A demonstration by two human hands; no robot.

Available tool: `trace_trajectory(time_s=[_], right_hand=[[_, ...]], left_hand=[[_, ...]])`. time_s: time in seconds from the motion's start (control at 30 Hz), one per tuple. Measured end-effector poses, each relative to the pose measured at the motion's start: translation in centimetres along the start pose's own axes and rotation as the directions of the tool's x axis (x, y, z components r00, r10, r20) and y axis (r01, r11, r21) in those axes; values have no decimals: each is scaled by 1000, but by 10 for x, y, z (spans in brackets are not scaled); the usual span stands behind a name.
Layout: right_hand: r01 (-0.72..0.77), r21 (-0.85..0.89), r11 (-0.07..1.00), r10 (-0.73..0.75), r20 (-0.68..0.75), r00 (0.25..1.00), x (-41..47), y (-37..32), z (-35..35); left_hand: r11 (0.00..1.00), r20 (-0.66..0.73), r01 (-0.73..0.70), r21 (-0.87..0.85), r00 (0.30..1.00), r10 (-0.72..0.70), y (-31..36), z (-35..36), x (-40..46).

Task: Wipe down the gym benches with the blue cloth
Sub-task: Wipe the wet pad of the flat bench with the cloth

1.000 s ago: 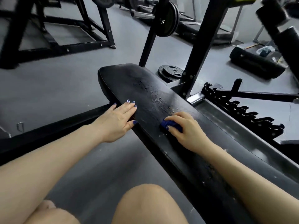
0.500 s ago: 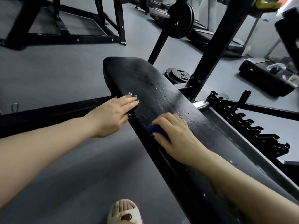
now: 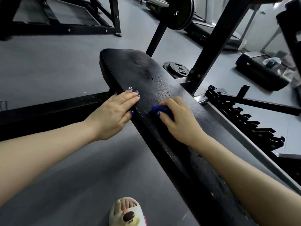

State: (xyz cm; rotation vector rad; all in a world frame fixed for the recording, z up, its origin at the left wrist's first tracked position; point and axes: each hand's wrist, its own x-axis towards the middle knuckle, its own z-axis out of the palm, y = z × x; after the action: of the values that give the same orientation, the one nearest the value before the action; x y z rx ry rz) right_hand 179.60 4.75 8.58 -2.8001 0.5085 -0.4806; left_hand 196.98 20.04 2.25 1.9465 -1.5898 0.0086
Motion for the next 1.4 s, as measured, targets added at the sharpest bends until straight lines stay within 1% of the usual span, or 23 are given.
trace_trajectory(time_s=[0.07, 0.13, 0.2, 0.3, 0.37, 0.43, 0.53, 0.63, 0.7, 0.77, 0.83, 0.93, 1.03, 1.1, 1.17, 1.27, 1.33, 1.4], right_hand=[[54, 20, 998, -54, 4, 999, -19, -10, 0], [117, 27, 993, -118, 29, 993, -54, -17, -8], [172, 25, 985, -173, 56, 983, -92, -16, -24], [201, 42, 979, -205, 106, 973, -117, -7, -43], [190, 59, 980, -196, 122, 973, -99, -8, -40], [159, 60, 986, -164, 106, 981, -59, -7, -26], [43, 44, 998, -43, 12, 999, 8, 2, 1], [-53, 29, 998, 54, -26, 998, 44, 6, 17], [10, 9, 1000, -10, -23, 1000, 35, 6, 10], [81, 13, 997, -81, 2, 997, 7, 11, -5], [36, 36, 999, -37, 32, 999, -32, 22, -27], [-66, 7, 998, 66, 18, 998, -72, 40, -53], [-112, -3, 994, 112, -27, 993, -63, 39, -48], [-75, -20, 997, 74, -35, 997, -39, 30, -32], [-16, -30, 999, 16, -26, 1000, -10, 22, -14], [-24, -19, 1000, 23, -38, 999, 17, 15, -1], [-8, 0, 1000, 8, -59, 998, 4, 10, -4], [53, 22, 998, -52, -42, 998, -34, -1, -12]], left_hand=[[999, 19, 33, 8, 999, -34, 4, 0, 0], [997, 54, 49, 55, 997, -52, 7, -1, 2], [996, 53, 54, 77, 997, -58, 11, -3, 2], [998, 69, 34, 58, 997, -38, 25, 0, 1], [999, 99, 37, 39, 994, -41, 34, 5, 0], [998, 99, 48, 33, 994, -51, 36, 7, 0], [999, 100, 25, 48, 995, -30, 30, 3, -3], [997, 98, -9, 82, 995, 1, 28, 3, -7], [995, 100, -19, 102, 995, 9, 27, 3, -7], [993, 104, -31, 116, 994, 19, 25, 2, -7], [991, 112, -45, 126, 993, 31, 23, 0, -7], [990, 115, -39, 133, 993, 24, 27, -1, -4], [982, 111, -66, 177, 993, 47, 37, 0, -3], [977, 113, -91, 194, 991, 70, 41, 4, -6], [980, 127, -78, 182, 990, 55, 42, 5, -7], [976, 155, -89, 197, 986, 59, 38, 0, -5], [974, 168, -97, 206, 984, 62, 37, -1, -4], [976, 163, -90, 199, 985, 58, 37, -1, -5]])
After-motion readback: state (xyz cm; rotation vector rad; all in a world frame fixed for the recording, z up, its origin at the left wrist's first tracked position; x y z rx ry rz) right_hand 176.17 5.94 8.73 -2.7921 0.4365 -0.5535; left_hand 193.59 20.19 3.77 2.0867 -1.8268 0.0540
